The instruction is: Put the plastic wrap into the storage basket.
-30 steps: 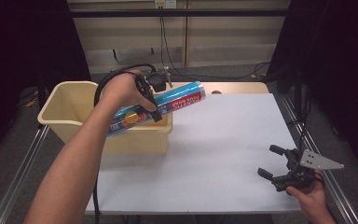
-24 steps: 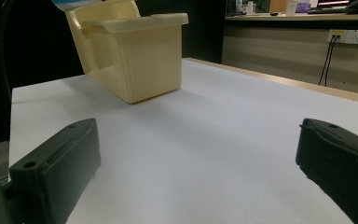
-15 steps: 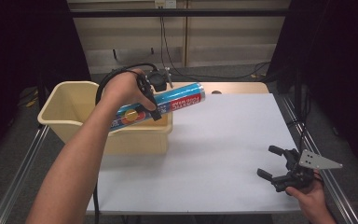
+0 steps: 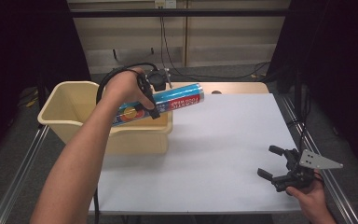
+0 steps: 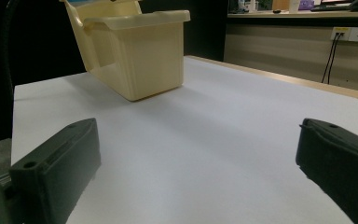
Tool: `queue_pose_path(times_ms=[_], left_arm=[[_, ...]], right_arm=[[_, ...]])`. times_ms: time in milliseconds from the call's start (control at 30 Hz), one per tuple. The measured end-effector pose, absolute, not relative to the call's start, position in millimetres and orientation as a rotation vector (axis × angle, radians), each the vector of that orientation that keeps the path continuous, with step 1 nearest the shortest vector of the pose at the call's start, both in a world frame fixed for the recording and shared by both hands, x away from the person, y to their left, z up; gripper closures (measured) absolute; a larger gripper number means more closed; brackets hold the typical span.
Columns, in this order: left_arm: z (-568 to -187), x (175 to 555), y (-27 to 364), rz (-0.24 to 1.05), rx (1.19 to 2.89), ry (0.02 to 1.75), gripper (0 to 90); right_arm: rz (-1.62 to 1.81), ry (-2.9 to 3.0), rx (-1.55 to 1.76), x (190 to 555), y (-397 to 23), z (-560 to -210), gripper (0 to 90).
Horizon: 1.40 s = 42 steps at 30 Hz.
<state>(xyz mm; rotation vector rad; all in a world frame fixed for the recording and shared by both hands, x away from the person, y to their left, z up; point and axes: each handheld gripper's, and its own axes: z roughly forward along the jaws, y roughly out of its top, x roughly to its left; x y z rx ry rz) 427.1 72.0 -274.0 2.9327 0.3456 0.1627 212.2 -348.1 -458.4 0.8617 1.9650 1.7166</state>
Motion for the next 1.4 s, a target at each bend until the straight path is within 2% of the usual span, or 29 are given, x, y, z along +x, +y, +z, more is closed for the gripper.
queue_pose_path(times_ms=[433,567,1000,1400], left_arm=[[-279.6,431.2,67.7,0.169,2.946,0.297,32.1],[-280.2,432.4,66.1,0.134,2.951,0.285,32.1],[-284.0,434.2,66.0,0.177,2.963,0.246,32.1],[-289.9,438.1,68.5,0.143,2.985,0.191,32.0]], right_arm=[[1.721,1.970,0.850,211.3,-347.5,-458.2,0.0],[1.721,1.972,0.853,211.8,-347.6,-458.5,0.0],[1.723,1.983,0.846,211.3,-345.1,-458.7,0.0],[1.726,1.976,0.844,211.5,-345.9,-458.6,0.0]])
